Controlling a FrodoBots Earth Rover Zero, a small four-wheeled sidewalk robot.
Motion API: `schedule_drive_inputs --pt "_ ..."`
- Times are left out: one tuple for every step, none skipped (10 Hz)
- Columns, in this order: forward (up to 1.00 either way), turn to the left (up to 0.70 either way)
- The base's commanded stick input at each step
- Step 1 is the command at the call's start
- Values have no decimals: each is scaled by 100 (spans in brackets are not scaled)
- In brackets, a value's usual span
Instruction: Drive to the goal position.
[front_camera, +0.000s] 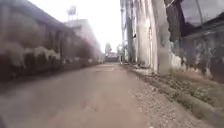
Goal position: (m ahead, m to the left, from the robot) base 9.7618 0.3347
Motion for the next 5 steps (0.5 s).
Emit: schedule_drive_inputs --pt "50 1" --pt "50 1" --pt "50 1" --pt "50 1" --pt "50 1"
